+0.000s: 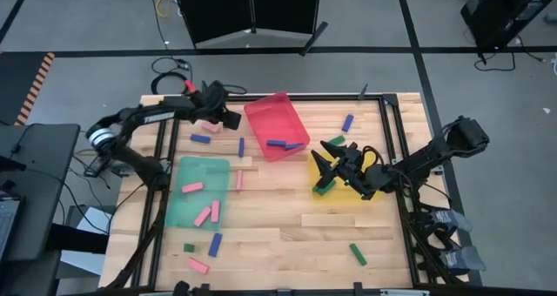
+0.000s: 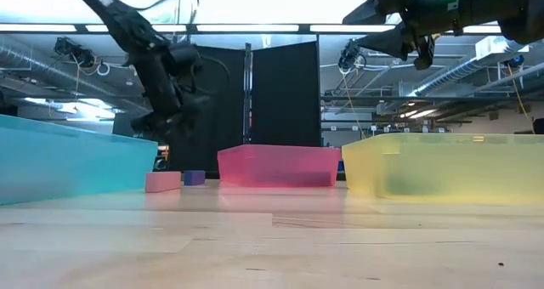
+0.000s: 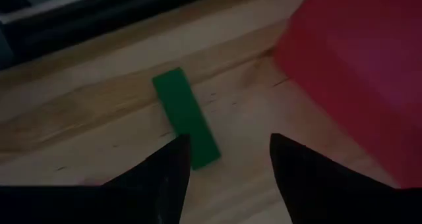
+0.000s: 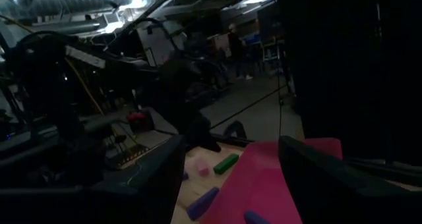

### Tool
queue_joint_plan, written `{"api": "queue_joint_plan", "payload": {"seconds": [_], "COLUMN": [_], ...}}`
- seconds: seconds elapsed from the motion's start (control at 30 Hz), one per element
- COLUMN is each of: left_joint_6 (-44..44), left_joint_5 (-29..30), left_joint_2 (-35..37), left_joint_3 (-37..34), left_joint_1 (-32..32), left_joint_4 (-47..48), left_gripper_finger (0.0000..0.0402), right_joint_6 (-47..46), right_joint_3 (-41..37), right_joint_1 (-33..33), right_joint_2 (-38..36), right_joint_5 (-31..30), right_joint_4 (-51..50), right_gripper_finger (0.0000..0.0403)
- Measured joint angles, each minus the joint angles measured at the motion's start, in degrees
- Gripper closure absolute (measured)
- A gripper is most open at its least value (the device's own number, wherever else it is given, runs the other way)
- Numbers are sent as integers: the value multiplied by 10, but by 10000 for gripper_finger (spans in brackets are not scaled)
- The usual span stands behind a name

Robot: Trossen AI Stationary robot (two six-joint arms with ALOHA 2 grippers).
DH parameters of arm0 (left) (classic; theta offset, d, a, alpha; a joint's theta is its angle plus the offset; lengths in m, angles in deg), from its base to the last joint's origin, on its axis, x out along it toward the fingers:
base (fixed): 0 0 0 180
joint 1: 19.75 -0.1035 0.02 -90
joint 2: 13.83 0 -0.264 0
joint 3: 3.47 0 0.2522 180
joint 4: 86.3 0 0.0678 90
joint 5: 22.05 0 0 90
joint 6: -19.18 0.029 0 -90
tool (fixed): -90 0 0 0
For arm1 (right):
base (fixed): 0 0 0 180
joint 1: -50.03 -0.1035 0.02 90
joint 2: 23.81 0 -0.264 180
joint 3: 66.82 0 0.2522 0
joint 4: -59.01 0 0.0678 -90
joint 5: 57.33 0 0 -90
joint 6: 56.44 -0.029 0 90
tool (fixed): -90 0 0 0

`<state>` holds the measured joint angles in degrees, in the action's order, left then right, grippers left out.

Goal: Sort blocks
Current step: Put the green block into the yellow bin

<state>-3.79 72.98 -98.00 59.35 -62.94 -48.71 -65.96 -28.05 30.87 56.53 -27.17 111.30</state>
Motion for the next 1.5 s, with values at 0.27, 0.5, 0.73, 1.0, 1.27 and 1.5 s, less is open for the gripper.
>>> {"api": "queue_joint_plan", "payload": {"seconds": [0.27,0.5,0.73,1.0,1.27,1.5], "left_joint_6": [3,3,2,4,12,16], "left_joint_5": [42,48,45,47,48,74], "left_joint_2": [-91,-124,-161,-171,-172,-141], "left_joint_3": [59,64,64,66,66,60], "left_joint_1": [-5,-9,-11,-11,-5,16], "left_joint_4": [42,43,35,28,34,57], "left_gripper_finger": [188,188,188,198,301,301], "right_joint_6": [-8,2,6,7,4,0], "right_joint_3": [0,0,0,0,0,0], "right_joint_1": [0,0,0,0,0,0], "right_joint_2": [2,2,2,2,2,2], "right_joint_5": [12,12,12,12,12,12], "right_joint_4": [0,-1,0,-1,-1,-1], "right_gripper_finger": [151,150,154,155,156,156]}}
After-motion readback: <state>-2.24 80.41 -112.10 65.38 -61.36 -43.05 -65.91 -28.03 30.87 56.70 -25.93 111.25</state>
